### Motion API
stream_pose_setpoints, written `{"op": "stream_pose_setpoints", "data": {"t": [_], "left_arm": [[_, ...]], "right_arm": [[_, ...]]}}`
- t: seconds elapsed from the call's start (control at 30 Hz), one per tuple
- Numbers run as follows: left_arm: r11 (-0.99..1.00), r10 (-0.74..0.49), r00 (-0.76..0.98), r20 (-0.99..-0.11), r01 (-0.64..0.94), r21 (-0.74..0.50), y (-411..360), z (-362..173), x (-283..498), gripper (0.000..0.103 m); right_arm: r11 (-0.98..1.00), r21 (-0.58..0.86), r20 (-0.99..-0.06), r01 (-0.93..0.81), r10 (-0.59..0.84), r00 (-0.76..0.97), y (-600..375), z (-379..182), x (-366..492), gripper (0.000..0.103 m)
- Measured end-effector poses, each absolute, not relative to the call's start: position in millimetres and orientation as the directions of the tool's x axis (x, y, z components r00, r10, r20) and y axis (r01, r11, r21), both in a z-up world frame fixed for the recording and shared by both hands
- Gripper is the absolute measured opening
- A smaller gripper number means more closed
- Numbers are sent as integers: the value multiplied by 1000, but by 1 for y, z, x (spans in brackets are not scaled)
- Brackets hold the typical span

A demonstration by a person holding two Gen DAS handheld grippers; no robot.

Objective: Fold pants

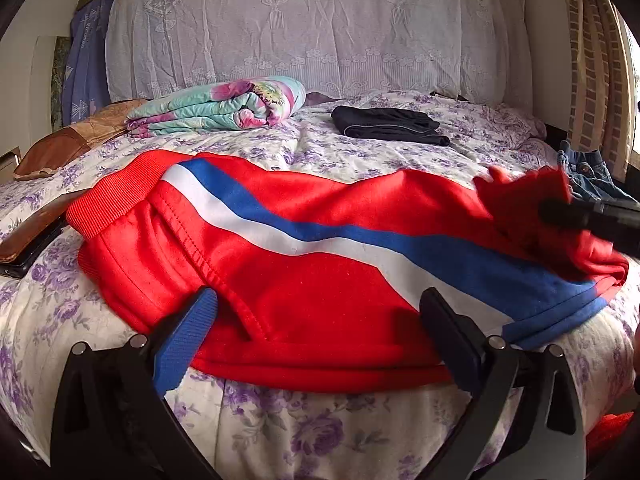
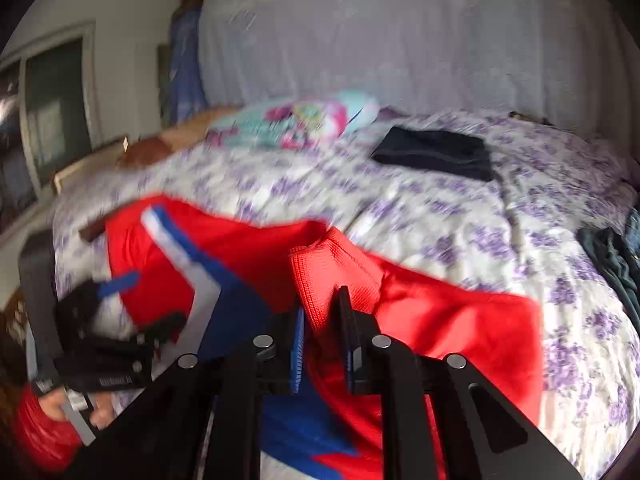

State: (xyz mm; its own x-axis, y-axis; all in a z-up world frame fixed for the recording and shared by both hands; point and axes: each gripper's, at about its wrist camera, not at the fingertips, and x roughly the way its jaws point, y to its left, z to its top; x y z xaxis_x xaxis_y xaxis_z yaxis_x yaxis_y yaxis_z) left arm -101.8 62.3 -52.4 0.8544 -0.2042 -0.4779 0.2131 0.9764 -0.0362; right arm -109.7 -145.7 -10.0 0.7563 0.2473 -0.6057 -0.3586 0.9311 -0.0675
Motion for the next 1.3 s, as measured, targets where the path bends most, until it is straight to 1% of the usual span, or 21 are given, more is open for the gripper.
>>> {"op": "stream_pose_setpoints", "data": {"t": [0.07,0.1,0.17,0.27,0.33,0.4,0.47,0.5,0.53,0.6,0.7,0.73,0.77,0.83,0.9,0.93,0.97,1.1,1.2,1.27,1.3], "left_arm": [[975,-208,856,-474,217,-38,63,-53,-102,98],[975,-210,857,-471,218,-38,63,-53,-103,98],[975,-213,858,-468,220,-39,63,-53,-103,98],[975,-212,858,-468,220,-39,63,-53,-103,98],[975,-212,858,-468,220,-39,62,-53,-103,98],[975,-212,858,-468,220,-39,63,-53,-103,98],[975,-212,857,-469,220,-39,62,-53,-103,98],[975,-212,857,-469,220,-38,62,-53,-103,98],[975,-212,857,-469,220,-38,62,-53,-103,98],[975,-211,858,-469,221,-34,62,-54,-104,98],[975,-211,857,-470,220,-35,62,-54,-104,98],[975,-211,858,-468,221,-34,62,-54,-104,98],[975,-210,858,-469,220,-35,62,-54,-104,98],[975,-208,855,-476,218,-34,62,-54,-103,98],[976,-208,847,-490,216,-40,63,-51,-103,98],[975,-213,842,-496,218,-49,65,-49,-104,98],[974,-222,837,-499,219,-66,69,-45,-105,98],[967,-252,824,-508,195,-163,103,-25,-115,98],[969,-211,831,-514,110,-221,138,-16,-119,98],[947,-232,817,-527,67,-314,164,-18,-116,98],[926,-260,801,-539,50,-374,176,-22,-111,98]], "right_arm": [[899,-169,-601,-404,231,765,-130,-15,-125,63],[890,-195,-592,-413,229,773,-128,-11,-132,68],[891,-178,-565,-418,255,784,-133,4,-143,70],[927,-54,-488,-371,300,820,-163,35,-149,70],[965,0,-459,-262,233,857,-186,46,-138,70],[987,4,-502,-159,140,853,-200,38,-116,70],[994,-56,-632,-99,41,773,-203,5,-83,70],[991,-79,-698,-105,20,715,-202,-18,-70,71],[993,-46,-705,-109,45,708,-206,-24,-67,71],[995,45,-690,-93,98,717,-220,-11,-72,72],[991,115,-590,-61,118,798,-228,12,-92,72],[987,134,-569,-93,154,808,-224,17,-96,76],[983,134,-564,-127,181,805,-217,20,-97,81],[976,103,-576,-192,216,788,-195,17,-91,84],[973,29,-637,-227,193,746,-170,-3,-76,89],[968,-19,-691,-250,168,703,-158,-18,-66,95],[963,-39,-720,-267,158,675,-151,-25,-60,96],[964,42,-617,-263,232,752,-172,0,-83,97],[977,27,-530,-212,194,826,-198,15,-109,98],[988,-21,-538,-151,116,835,-214,13,-111,99],[990,-65,-595,-128,65,801,-217,3,-104,99]]}}
